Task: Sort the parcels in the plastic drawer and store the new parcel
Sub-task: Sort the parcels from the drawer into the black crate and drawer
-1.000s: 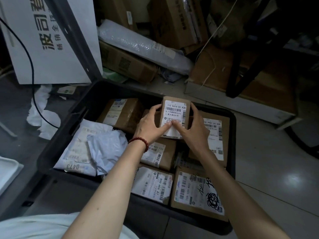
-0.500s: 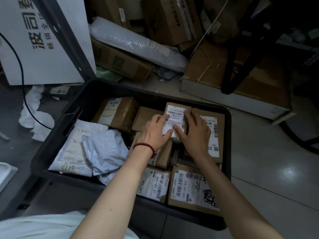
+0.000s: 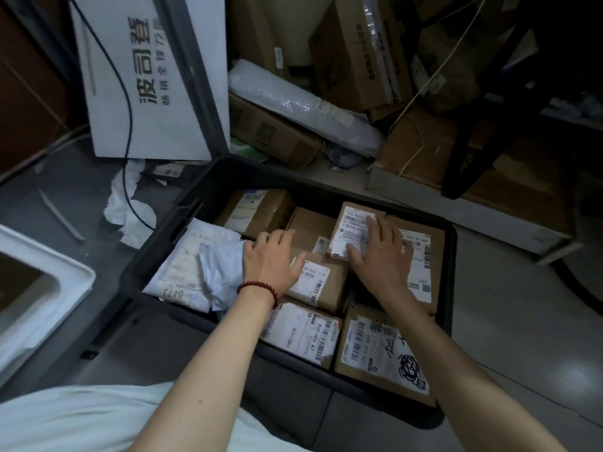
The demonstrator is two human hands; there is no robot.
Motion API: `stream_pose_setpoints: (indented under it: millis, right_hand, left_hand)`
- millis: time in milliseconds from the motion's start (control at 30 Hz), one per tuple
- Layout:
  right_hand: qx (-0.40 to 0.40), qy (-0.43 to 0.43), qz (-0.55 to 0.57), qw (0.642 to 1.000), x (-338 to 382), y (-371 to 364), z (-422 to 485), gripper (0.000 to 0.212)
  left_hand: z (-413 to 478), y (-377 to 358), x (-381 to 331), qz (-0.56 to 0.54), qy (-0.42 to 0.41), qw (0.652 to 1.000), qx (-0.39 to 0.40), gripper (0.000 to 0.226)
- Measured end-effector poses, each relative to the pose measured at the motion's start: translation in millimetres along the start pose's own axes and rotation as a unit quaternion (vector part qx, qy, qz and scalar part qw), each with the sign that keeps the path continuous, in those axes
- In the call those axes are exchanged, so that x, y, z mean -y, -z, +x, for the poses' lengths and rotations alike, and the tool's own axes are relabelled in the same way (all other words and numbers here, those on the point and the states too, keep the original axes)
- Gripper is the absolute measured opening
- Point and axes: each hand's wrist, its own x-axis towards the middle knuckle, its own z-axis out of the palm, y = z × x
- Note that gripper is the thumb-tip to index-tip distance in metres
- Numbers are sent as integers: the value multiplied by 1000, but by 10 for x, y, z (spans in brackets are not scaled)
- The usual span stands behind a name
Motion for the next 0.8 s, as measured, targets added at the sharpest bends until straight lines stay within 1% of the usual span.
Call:
stream_pose_setpoints:
  millis: [33,100,200,333,467,667,800]
  right_hand:
    - [-4,25,11,1000,62,14,-24,66]
    - [14,93,28,995,253,36,-54,63]
    - [56,183,6,982,648,45,-147,60]
    - [60,270,11,961,1296,-27,-428,56]
    - [93,339,6,936,1895,-54,-700,59]
    - [94,442,24,892,2800,-18,-1238,59]
    - [114,509,21,853,3321,-69,-1641,61]
  left_hand:
    - [-59,38,85,-3,15,1000,-6,56]
    - [-207,109,261,-7,50,999,-13,54]
    - [-473,178,516,15,104,994,-13,54]
    - [-934,313,929,11,194,980,-33,47]
    - [-1431,549,1361,12,289,955,-66,43]
    - [-2248,894,1978,12,408,907,-105,45]
    - [-2763,1073,2321,-31,482,866,-129,46]
